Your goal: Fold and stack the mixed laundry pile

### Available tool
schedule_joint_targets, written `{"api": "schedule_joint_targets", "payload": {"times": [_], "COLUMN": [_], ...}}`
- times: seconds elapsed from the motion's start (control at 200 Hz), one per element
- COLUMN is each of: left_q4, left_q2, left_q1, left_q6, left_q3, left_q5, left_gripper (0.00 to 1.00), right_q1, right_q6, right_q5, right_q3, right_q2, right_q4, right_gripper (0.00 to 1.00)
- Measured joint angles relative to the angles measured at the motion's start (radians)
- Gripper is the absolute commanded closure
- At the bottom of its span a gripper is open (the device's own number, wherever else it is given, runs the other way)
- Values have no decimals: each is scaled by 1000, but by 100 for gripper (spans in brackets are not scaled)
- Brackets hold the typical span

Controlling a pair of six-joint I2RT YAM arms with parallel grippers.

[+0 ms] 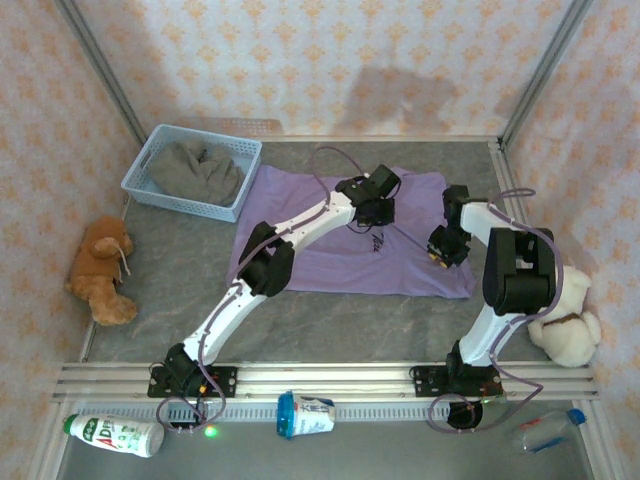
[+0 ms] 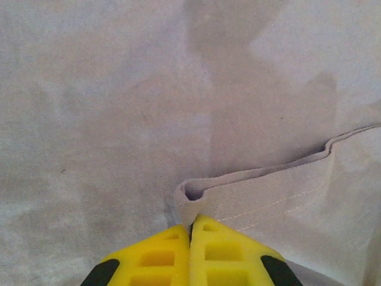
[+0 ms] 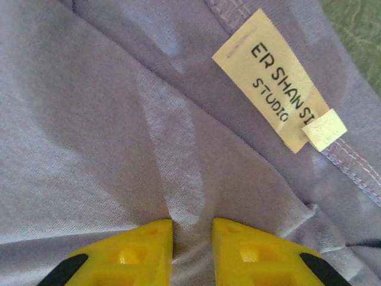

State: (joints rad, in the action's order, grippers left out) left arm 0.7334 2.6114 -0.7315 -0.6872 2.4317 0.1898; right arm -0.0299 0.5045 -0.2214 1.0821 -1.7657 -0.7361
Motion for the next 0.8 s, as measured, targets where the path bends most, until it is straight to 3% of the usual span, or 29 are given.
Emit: {"api": "schedule_joint_targets", "payload": {"times": [0.055, 0.09, 0.225, 0.36, 0.64, 0.801], "left_q4": [5, 10, 51, 118, 127, 111], "left_q2": [0, 0, -5, -94, -560, -653], "left_q1": [0, 0, 3, 11, 72, 100], "left_q6": [-3, -8, -19, 10, 115, 131], "left_q3": [-2, -2, -3, -108, -647, -845], "left_q5": [-4, -9, -25, -68, -81, -111], "left_gripper": [58, 46, 39, 43, 75, 89], "right_q1": [0, 0, 0, -4, 37, 131], "right_q6": [0, 0, 1, 0, -8, 14], "right_q5": [0, 0, 2, 7, -64, -80], "right_q3": [2, 3, 13, 47, 93, 91], "right_q2": [0, -1, 0, 45, 139, 112], "right_q4": [0, 0, -4, -23, -19, 6], "right_gripper": [74, 73, 69, 63, 33, 23]}}
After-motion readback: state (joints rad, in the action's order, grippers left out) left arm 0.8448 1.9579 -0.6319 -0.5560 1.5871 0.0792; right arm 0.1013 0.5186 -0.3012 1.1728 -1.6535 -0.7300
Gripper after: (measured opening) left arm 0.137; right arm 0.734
